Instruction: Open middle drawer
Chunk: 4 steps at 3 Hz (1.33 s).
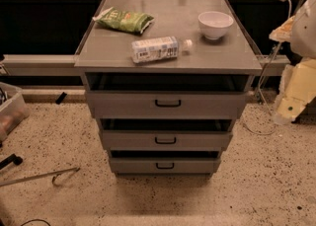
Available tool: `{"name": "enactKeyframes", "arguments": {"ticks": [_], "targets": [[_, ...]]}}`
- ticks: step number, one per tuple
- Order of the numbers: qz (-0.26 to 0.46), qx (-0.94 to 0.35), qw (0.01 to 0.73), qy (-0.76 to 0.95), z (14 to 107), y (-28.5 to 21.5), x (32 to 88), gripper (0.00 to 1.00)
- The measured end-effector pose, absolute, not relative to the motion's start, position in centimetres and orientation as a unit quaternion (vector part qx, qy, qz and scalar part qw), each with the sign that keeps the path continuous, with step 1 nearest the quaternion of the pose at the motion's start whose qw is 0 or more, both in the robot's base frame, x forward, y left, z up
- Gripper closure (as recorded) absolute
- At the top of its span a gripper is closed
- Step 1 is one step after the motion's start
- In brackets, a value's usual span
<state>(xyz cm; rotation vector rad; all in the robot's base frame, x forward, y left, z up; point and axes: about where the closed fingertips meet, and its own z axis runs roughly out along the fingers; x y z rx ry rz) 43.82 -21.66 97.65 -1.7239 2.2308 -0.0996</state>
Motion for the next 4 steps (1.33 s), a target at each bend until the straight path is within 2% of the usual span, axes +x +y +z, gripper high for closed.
{"name": "enactKeyframes", "arguments": {"ticks": [2,4], "targets": [[-0.029,-0.600,0.183,0.779,96.2,-21.4,44.5,0.00],[0.012,-0.599,0.191,0.777,82.1,-17.6,46.0,0.00]]}}
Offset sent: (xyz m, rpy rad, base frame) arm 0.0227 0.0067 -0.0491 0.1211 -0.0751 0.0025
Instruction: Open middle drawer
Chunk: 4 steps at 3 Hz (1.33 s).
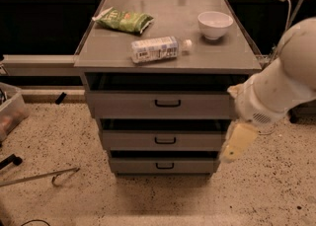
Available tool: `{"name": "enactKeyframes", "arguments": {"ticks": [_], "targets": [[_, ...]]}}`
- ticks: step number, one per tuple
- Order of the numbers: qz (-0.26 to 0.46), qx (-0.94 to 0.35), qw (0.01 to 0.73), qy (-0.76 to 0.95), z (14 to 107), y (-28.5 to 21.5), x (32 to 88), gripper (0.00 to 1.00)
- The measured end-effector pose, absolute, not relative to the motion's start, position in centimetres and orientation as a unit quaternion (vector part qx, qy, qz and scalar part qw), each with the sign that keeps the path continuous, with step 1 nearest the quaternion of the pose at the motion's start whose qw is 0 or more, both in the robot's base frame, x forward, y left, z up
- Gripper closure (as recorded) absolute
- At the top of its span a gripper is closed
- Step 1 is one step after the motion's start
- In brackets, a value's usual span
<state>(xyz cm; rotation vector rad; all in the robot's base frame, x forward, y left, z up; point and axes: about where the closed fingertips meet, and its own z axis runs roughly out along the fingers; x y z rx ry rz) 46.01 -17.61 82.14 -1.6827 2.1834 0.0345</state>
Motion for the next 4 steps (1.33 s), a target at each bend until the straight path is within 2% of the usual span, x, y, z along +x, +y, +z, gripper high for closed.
{"name": "enactKeyframes", "arguments": {"ticks": [1,3,4], "targets": [[0.034,-0.588,0.187,0.786,74.3,-16.7,46.0,0.00],[0.039,-0.582,0.183,0.791,72.0,-16.7,45.4,0.00],[0.044,-0.579,0.175,0.795,65.5,-16.7,44.2,0.00]]}}
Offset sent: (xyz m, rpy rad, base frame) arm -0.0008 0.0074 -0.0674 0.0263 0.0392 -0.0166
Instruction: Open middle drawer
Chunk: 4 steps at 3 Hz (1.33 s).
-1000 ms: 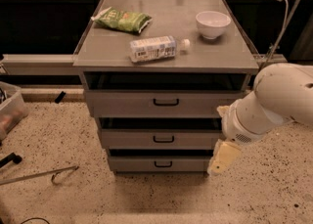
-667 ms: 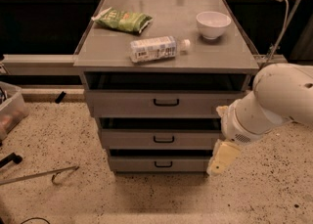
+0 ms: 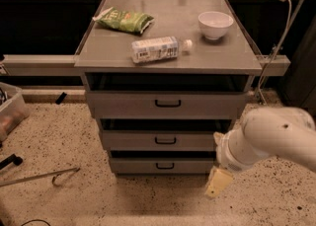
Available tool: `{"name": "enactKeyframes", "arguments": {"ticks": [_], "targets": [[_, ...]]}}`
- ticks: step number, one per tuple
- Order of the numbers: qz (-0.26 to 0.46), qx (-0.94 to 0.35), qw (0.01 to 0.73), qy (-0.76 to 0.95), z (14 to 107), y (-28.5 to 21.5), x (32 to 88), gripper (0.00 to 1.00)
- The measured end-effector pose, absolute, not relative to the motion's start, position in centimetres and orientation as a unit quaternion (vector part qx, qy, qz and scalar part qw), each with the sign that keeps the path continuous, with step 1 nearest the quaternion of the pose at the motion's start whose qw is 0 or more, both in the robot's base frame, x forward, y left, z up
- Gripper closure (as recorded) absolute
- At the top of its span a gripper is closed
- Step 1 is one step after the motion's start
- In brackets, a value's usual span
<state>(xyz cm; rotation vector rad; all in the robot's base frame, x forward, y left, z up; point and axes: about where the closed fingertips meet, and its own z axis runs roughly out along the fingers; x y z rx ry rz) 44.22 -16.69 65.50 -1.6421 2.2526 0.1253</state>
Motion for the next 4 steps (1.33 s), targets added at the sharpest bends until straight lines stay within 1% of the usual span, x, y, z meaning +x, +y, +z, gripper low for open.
{"name": "enactKeyframes", "arguments": {"ticks": [1,2,3,4], "targets": [[0.060,-0.571,0.181,0.799,57.9,-15.7,43.5,0.00],[0.073,-0.556,0.228,0.796,53.5,-14.1,45.1,0.00],[0.066,-0.544,0.266,0.793,53.4,-13.5,47.0,0.00],[0.065,-0.544,0.266,0.793,53.4,-13.5,47.0,0.00]]}}
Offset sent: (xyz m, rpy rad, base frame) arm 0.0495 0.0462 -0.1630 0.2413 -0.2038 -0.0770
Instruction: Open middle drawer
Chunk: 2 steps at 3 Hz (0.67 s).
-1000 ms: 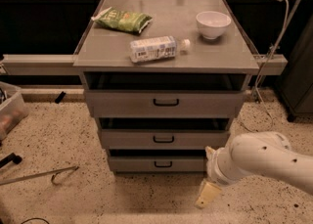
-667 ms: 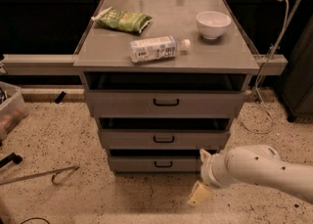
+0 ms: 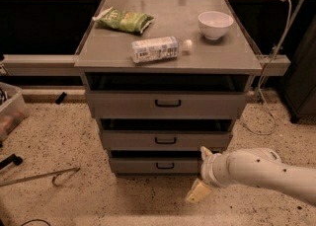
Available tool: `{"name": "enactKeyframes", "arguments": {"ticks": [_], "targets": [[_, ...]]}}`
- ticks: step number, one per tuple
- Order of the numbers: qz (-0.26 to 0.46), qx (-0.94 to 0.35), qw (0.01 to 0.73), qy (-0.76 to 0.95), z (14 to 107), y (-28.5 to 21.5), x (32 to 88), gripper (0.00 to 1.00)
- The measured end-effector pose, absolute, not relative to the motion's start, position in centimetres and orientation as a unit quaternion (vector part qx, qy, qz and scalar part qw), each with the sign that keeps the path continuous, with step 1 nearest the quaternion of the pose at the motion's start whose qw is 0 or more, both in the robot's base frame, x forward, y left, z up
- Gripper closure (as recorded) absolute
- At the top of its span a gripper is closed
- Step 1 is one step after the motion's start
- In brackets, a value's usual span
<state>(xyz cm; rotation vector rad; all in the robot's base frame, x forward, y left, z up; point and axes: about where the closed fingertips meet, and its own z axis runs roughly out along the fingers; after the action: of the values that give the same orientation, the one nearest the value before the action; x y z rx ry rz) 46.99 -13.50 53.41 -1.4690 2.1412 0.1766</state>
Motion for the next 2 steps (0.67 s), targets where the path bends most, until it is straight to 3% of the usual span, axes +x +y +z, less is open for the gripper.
{"name": "enactKeyframes", "arguments": {"ticks": [2], "targets": [[0.085,-0.538,0.319,0.775,50.6,-11.3,50.0,0.00]]}}
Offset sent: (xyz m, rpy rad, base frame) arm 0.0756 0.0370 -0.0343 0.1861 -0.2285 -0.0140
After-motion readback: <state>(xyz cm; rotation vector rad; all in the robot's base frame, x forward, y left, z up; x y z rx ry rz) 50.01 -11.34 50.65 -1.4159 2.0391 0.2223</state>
